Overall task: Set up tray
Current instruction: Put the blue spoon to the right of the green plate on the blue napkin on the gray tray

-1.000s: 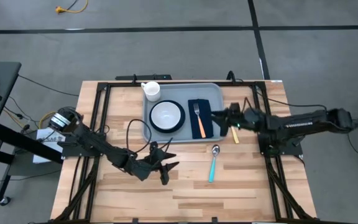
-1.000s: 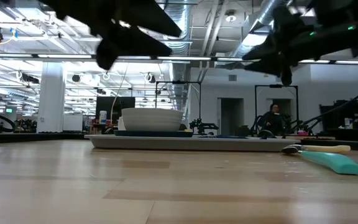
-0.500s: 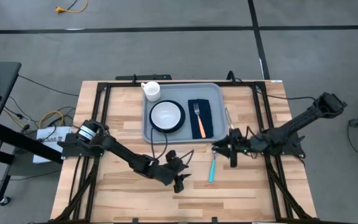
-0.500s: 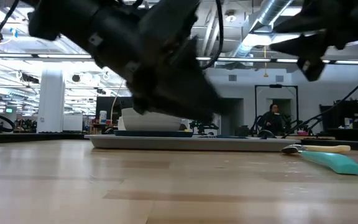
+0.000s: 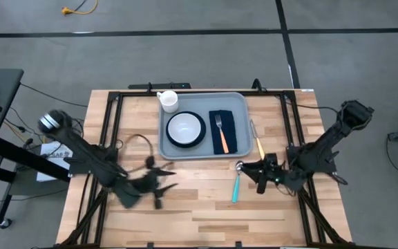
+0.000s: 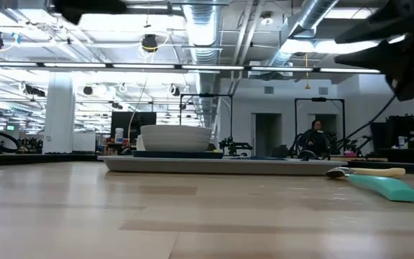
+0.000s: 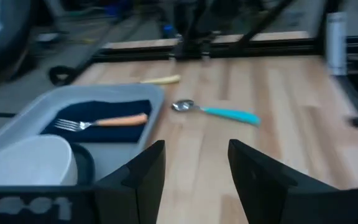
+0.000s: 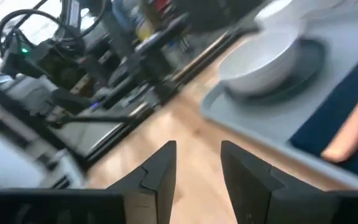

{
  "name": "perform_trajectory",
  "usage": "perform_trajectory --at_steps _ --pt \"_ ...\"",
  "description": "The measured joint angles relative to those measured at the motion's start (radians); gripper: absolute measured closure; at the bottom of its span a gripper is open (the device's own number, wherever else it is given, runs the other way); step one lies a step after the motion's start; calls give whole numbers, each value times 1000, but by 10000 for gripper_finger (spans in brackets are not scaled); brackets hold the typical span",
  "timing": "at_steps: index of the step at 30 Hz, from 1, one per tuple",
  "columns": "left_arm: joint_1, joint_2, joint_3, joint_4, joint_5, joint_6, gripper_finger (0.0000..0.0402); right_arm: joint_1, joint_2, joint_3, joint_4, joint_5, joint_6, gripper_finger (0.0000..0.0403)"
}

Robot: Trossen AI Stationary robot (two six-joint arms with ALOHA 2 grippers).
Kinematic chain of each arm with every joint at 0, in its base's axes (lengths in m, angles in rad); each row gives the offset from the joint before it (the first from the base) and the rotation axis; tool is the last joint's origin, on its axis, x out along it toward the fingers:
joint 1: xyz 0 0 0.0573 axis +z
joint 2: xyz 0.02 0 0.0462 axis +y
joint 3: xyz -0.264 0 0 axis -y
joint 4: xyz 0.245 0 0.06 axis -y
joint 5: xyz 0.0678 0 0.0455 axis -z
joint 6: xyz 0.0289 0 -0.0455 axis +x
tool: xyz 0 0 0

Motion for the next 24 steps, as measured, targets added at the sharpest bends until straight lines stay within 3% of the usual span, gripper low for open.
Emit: perform_trajectory --at_steps 4,9,13,16,21,24 --pt "-39 -271 -204 58 147 35 235 28 145 65 16 163 -5 285" --pt "-21 -537 -452 269 390 162 235 -15 332 179 15 289 -8 285" --pt "19 -683 -580 385 421 246 235 -97 443 256 10 321 -94 285" --pt "48 -761 -609 388 422 285 235 -157 449 305 7 231 -224 285" --pt "57 -841 -609 381 511 325 235 -210 375 414 -64 -70 -284 285" --pt "57 -856 -609 377 597 383 235 -201 362 496 -223 -113 -254 285"
